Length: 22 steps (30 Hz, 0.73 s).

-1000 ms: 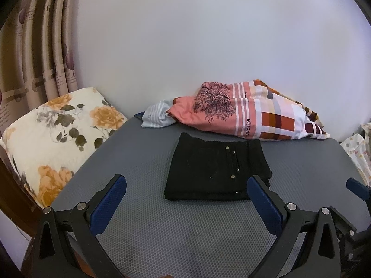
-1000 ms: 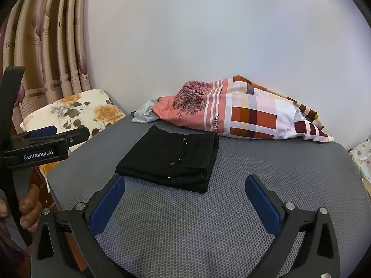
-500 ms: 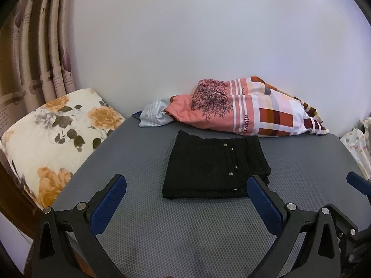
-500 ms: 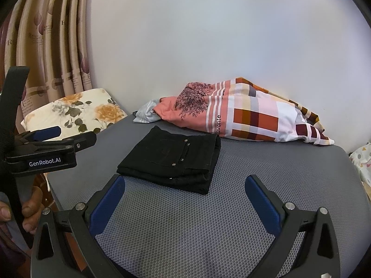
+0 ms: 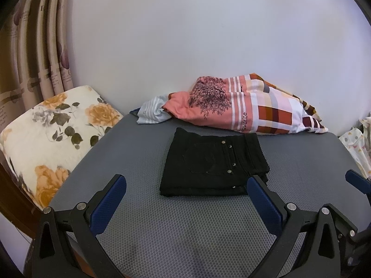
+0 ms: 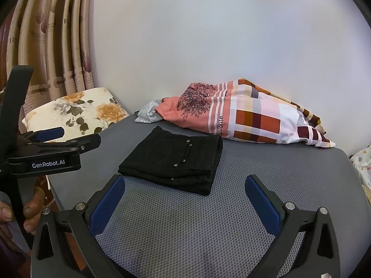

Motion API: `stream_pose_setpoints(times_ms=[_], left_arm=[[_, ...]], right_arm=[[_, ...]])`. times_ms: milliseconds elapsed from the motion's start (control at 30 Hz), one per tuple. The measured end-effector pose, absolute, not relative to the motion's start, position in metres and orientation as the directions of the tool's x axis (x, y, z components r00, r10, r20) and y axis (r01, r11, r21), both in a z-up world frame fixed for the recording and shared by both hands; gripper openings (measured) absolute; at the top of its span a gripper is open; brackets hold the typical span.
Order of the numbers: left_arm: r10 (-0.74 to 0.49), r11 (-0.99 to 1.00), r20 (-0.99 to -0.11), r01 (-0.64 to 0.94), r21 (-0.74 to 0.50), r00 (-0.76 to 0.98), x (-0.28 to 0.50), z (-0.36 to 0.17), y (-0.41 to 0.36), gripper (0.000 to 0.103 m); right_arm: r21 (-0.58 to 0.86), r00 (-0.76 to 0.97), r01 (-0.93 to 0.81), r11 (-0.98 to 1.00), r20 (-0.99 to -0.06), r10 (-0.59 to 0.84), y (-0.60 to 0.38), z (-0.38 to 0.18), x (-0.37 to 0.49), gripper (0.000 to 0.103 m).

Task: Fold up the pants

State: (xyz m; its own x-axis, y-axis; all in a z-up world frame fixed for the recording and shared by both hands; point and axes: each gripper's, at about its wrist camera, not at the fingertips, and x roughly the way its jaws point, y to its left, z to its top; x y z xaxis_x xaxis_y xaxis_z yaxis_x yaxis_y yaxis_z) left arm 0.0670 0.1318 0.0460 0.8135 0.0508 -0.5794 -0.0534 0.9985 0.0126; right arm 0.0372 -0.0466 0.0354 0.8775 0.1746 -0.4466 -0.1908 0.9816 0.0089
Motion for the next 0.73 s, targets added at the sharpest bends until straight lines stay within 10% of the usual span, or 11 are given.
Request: stream_pose_setpoints(times_ms=[733], left_arm=[[0.083,0.996,-0.522,-0.091,0.010,0.849,0.059,0.044,0.127,0.103]], right_arm=[[0.017,0.878,-0.206,0.978,-0.437,0.193,-0.048,0.038,0.049,0.103]])
